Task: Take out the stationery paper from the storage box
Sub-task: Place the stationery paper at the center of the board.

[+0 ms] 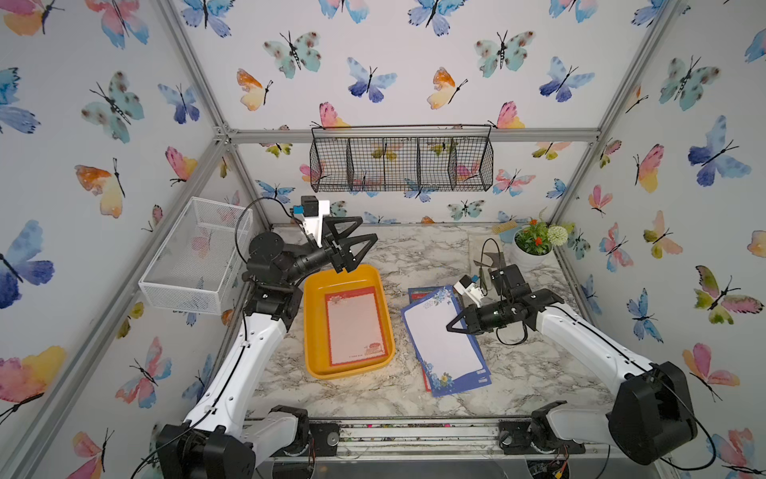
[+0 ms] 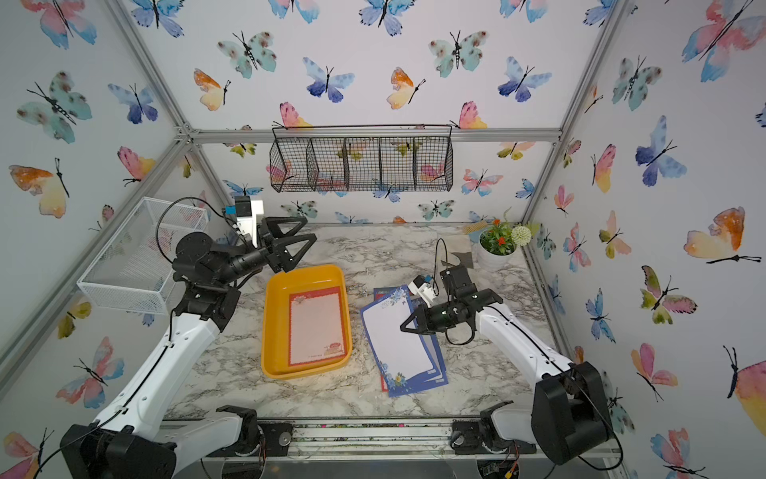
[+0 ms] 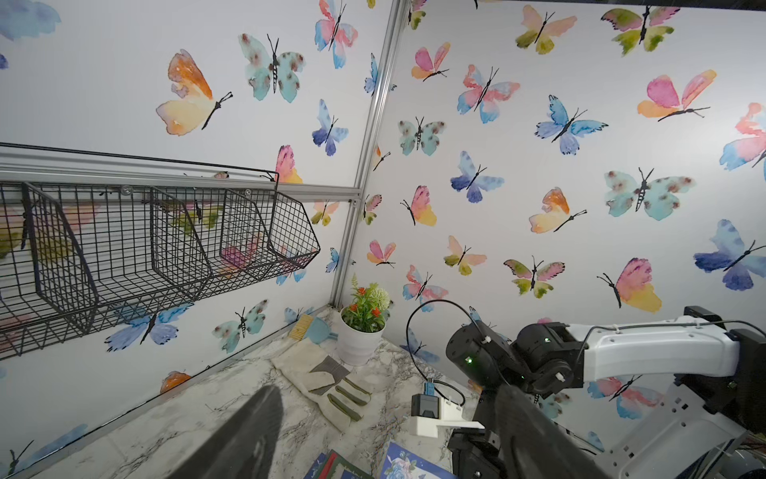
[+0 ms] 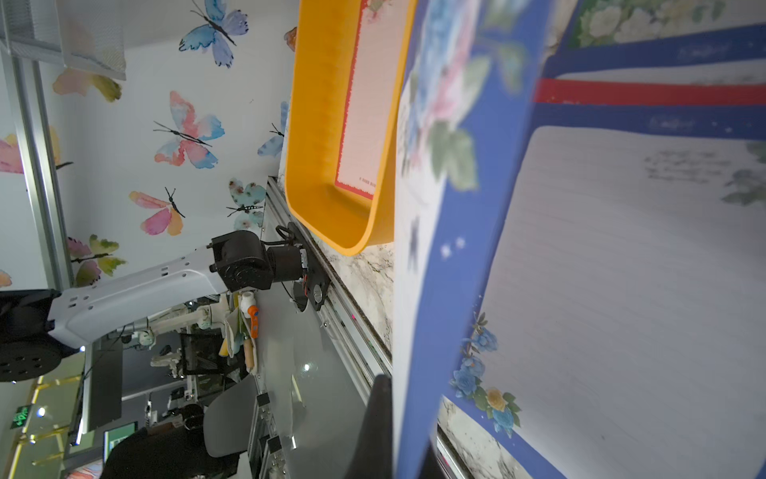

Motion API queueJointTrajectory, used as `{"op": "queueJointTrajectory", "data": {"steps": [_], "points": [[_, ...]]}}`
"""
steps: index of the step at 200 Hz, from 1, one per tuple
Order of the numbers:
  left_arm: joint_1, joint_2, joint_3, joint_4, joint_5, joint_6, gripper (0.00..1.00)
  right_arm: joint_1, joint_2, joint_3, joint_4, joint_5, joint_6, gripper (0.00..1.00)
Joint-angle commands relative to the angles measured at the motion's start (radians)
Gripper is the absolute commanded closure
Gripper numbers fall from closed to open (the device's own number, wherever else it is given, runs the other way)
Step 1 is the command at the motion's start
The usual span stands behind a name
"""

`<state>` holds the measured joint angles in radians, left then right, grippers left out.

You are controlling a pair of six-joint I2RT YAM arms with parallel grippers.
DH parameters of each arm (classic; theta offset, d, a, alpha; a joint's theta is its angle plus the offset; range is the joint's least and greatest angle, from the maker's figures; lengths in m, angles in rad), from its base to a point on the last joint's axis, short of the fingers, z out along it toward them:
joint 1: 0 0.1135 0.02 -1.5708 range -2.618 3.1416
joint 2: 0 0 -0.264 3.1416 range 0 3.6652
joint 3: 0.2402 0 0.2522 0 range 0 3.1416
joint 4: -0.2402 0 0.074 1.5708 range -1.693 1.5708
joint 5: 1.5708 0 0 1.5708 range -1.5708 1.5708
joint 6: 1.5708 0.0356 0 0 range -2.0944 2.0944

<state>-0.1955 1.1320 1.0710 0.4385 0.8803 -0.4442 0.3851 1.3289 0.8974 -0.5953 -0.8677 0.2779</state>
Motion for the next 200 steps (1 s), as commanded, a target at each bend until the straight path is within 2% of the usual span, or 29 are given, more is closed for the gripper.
{"op": "queueJointTrajectory", "data": {"steps": [1,43,109,200], "points": [[0.001,-0.016,0.017,-0.005,-0.014,0.018,0.16,-0.039,0.043,-0.036,0.048,-0.055,0.011,0.98],[0.0,-0.017,0.018,-0.021,-0.025,0.032,0.16,-0.109,0.121,-0.094,0.061,-0.11,-0.013,0.98],[0.001,-0.017,0.021,-0.03,-0.029,0.034,0.16,-0.127,0.169,-0.09,0.019,0.063,-0.018,0.94],[0.001,-0.018,0.026,-0.034,-0.028,0.033,0.16,-0.127,0.226,-0.062,-0.021,0.185,-0.031,0.87]]}}
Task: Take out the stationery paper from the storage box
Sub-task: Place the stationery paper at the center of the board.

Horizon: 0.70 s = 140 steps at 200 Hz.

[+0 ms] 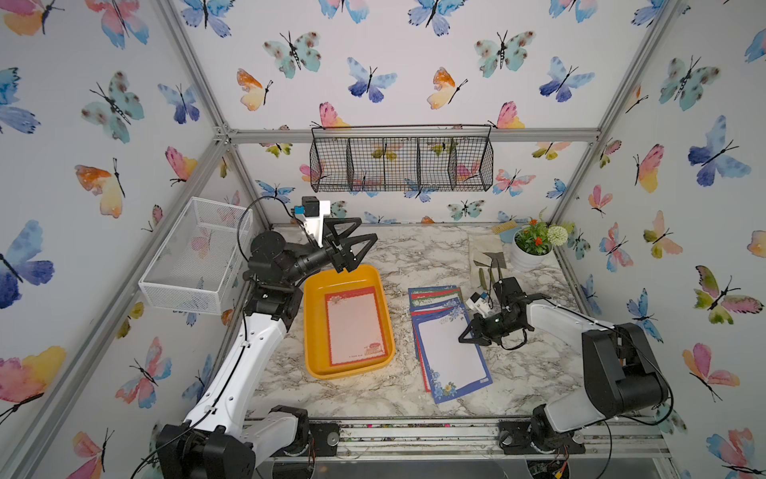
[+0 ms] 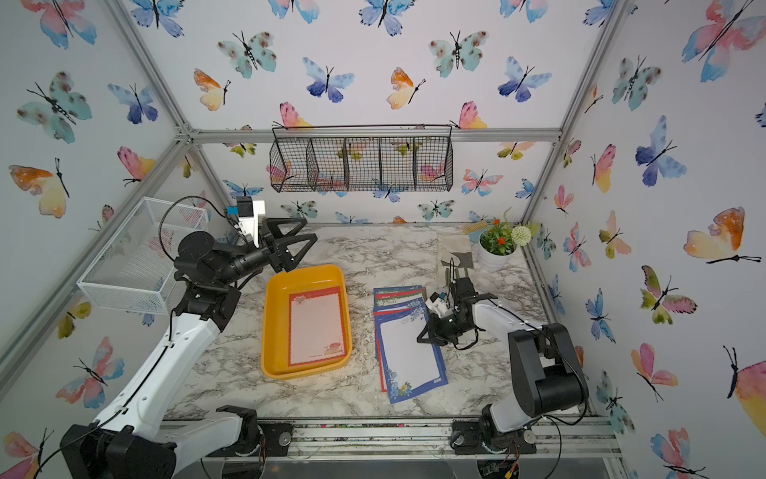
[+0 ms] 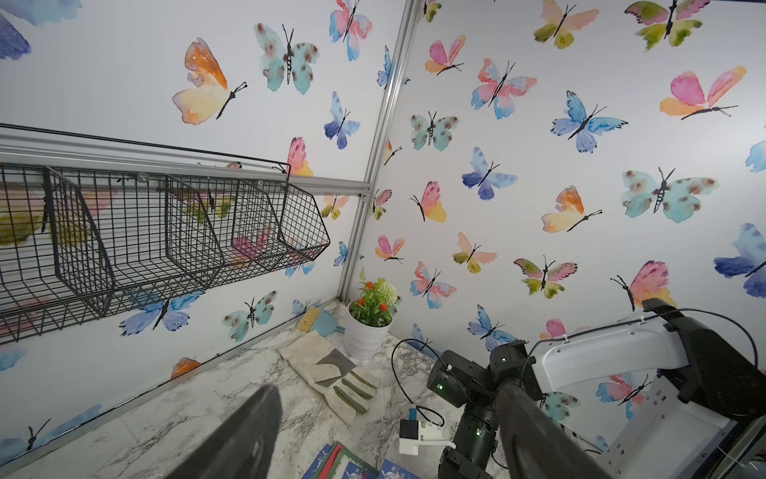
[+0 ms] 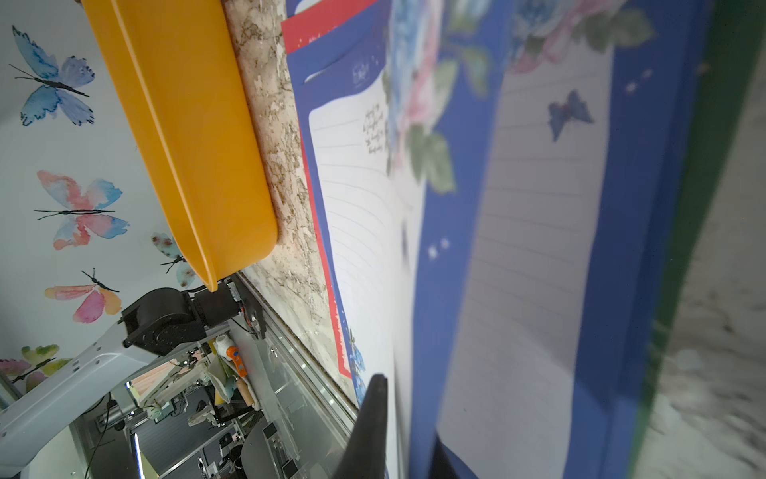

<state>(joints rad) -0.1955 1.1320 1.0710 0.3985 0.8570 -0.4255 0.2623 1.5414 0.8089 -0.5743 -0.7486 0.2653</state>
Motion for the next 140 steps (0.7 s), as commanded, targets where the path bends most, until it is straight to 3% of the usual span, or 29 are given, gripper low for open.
{"op": "queueJointTrajectory", "data": {"steps": [1,39,60,140], "points": [[0.001,-0.018,0.026,0.007,-0.004,0.015,0.16,-0.005,0.014,0.027,-0.043,0.069,-0.018,0.87],[0.001,-0.021,0.026,0.006,-0.004,0.017,0.16,-0.004,0.026,0.036,-0.053,0.114,-0.017,0.81],[0.001,-0.022,0.026,0.004,-0.004,0.019,0.16,-0.005,0.03,0.044,-0.065,0.151,-0.014,0.72],[0.001,-0.021,0.033,-0.027,-0.038,0.038,0.16,-0.004,-0.023,0.089,-0.141,0.455,0.018,0.5]]}}
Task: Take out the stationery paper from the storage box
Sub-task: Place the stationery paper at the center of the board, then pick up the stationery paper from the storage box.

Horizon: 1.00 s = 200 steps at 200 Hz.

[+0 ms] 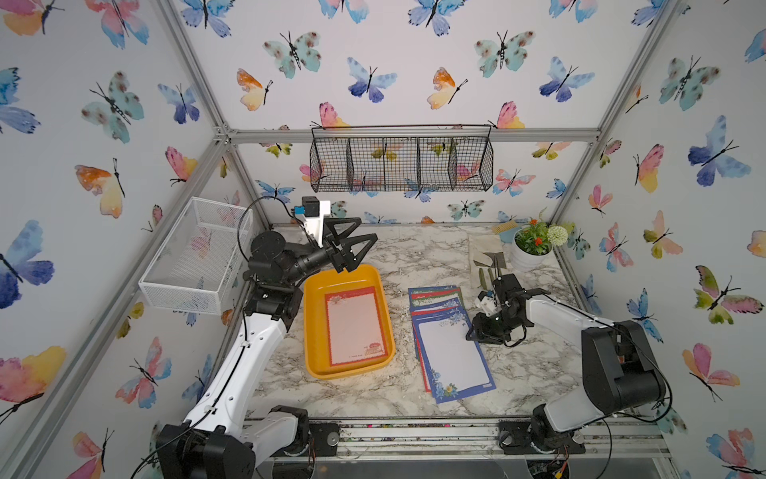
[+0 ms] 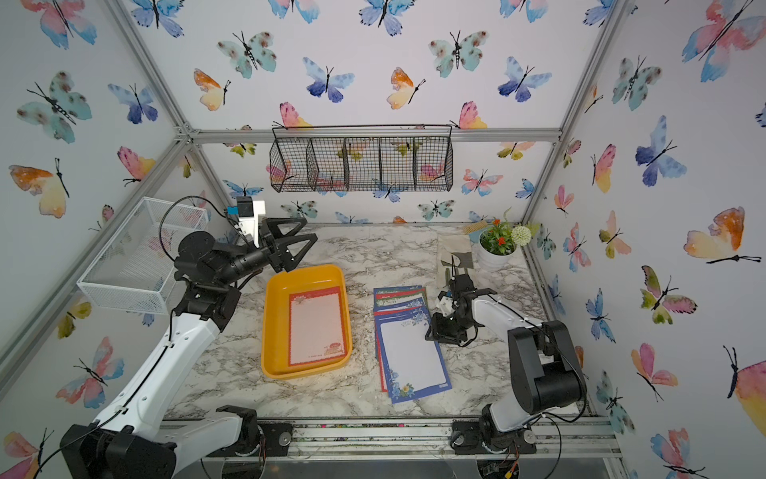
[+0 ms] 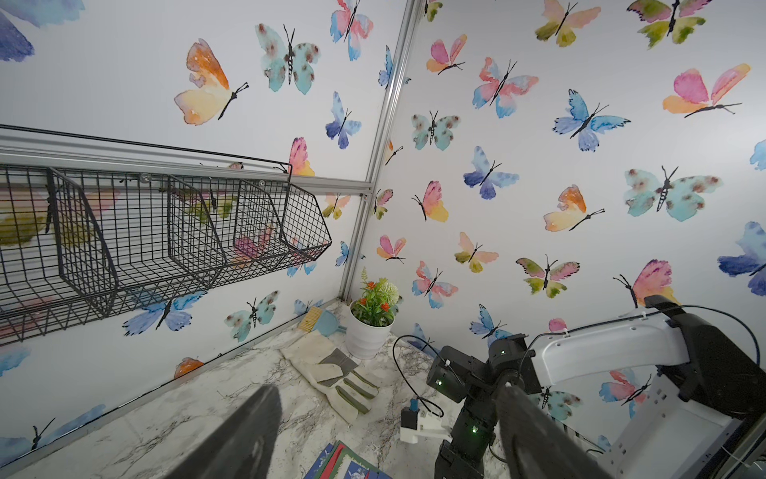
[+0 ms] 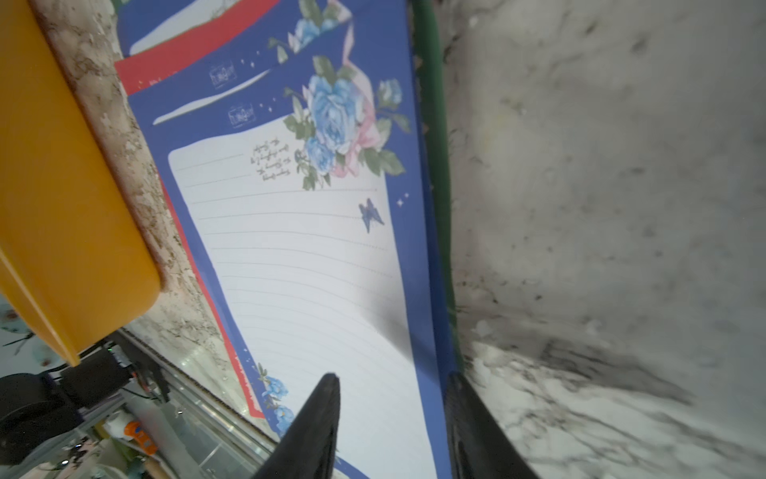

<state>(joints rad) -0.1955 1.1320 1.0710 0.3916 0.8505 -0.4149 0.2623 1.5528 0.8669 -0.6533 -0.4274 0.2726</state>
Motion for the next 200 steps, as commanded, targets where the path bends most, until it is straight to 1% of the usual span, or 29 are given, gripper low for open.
{"op": "queueJointTrajectory", "data": {"steps": [1,23,59,77,123,160,163,188,200], "points": [[0.001,-0.021,0.033,-0.021,-0.032,0.028,0.16,-0.004,-0.036,0.033,-0.063,0.137,0.011,0.49],[0.0,-0.017,0.045,-0.059,-0.056,0.047,0.16,-0.005,-0.057,0.06,-0.078,0.184,0.02,0.45],[-0.004,-0.014,0.046,-0.111,-0.091,0.073,0.16,-0.003,-0.087,0.117,-0.097,0.218,0.029,0.44],[-0.004,-0.03,0.029,-0.139,-0.146,0.085,0.16,-0.003,-0.107,0.146,-0.097,0.23,0.037,0.44],[-0.005,-0.056,0.056,-0.379,-0.275,0.143,0.18,-0.001,-0.137,0.239,-0.085,0.23,0.057,0.44],[-0.004,-0.107,0.036,-0.552,-0.357,0.19,0.18,0.007,-0.152,0.3,-0.075,0.225,0.072,0.44],[-0.004,-0.111,0.034,-0.564,-0.393,0.194,0.18,0.009,-0.153,0.305,-0.074,0.225,0.075,0.44],[-0.004,-0.13,0.025,-0.688,-0.465,0.209,0.18,0.044,-0.161,0.349,-0.057,0.229,0.094,0.44],[-0.004,-0.136,0.017,-0.741,-0.493,0.212,0.19,0.078,-0.165,0.373,-0.039,0.233,0.104,0.44]]}}
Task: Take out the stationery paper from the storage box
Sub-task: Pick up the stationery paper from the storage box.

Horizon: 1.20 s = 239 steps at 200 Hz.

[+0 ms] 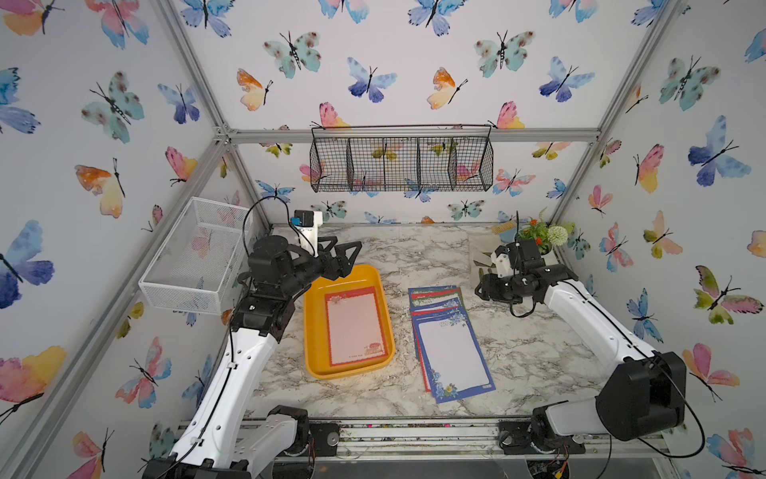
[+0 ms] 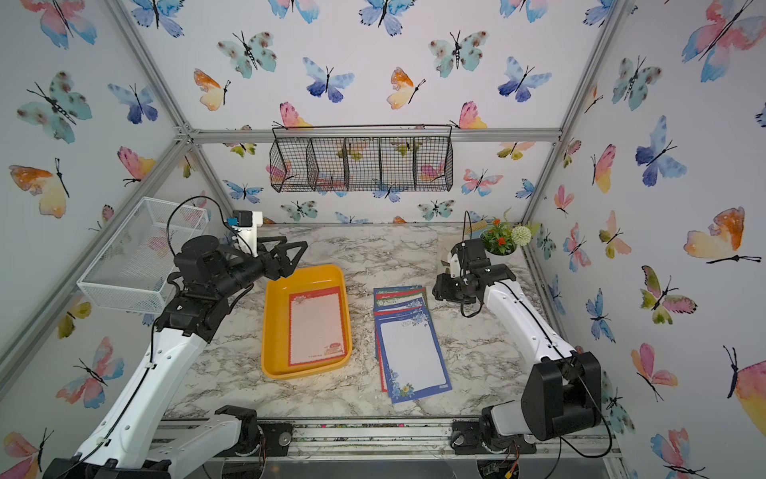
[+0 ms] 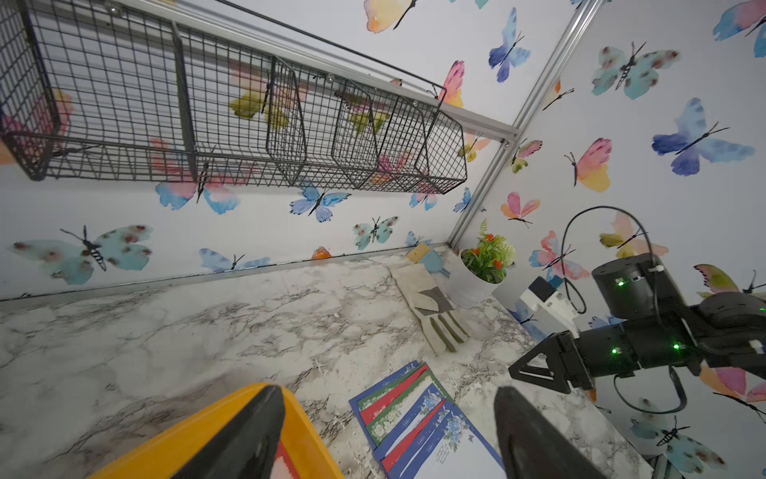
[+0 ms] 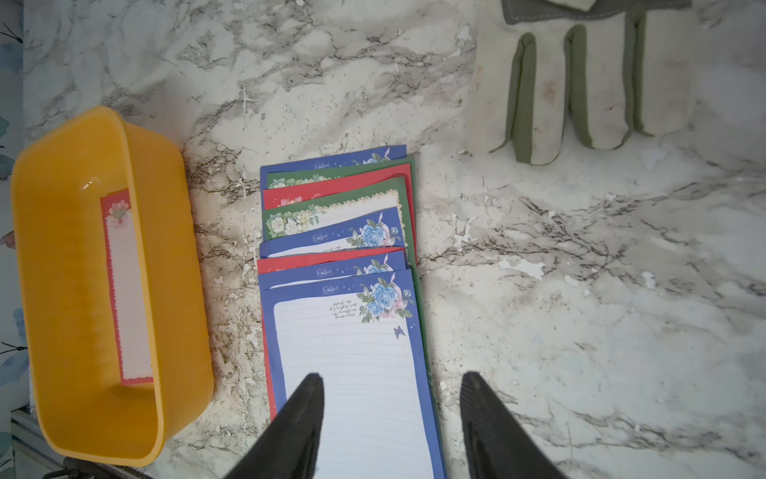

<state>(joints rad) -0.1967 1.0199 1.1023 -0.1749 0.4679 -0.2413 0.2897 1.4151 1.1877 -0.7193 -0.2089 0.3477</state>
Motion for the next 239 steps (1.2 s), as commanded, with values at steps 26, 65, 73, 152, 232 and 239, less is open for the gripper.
{"op": "queueJointTrajectory", "data": {"steps": [26,65,73,152,232,239], "points": [[-0.003,-0.036,-0.049,-0.279,-0.185,0.045,0.21,0.141,-0.037,0.083,0.099,0.016,0.051,0.44],[-0.002,-0.053,-0.112,-0.388,-0.288,0.044,0.21,0.279,-0.027,0.092,0.224,-0.011,0.074,0.45],[-0.002,-0.045,-0.127,-0.403,-0.311,0.037,0.21,0.306,-0.021,0.089,0.248,-0.015,0.079,0.45],[0.007,0.2,-0.211,-0.419,-0.447,-0.042,0.23,0.552,0.135,0.105,0.364,-0.002,0.155,0.46],[0.033,0.403,-0.224,-0.326,-0.449,-0.066,0.44,0.585,0.264,0.102,0.409,-0.015,0.171,0.47],[0.033,0.416,-0.222,-0.325,-0.453,-0.067,0.46,0.587,0.268,0.101,0.412,-0.014,0.171,0.47]]}}
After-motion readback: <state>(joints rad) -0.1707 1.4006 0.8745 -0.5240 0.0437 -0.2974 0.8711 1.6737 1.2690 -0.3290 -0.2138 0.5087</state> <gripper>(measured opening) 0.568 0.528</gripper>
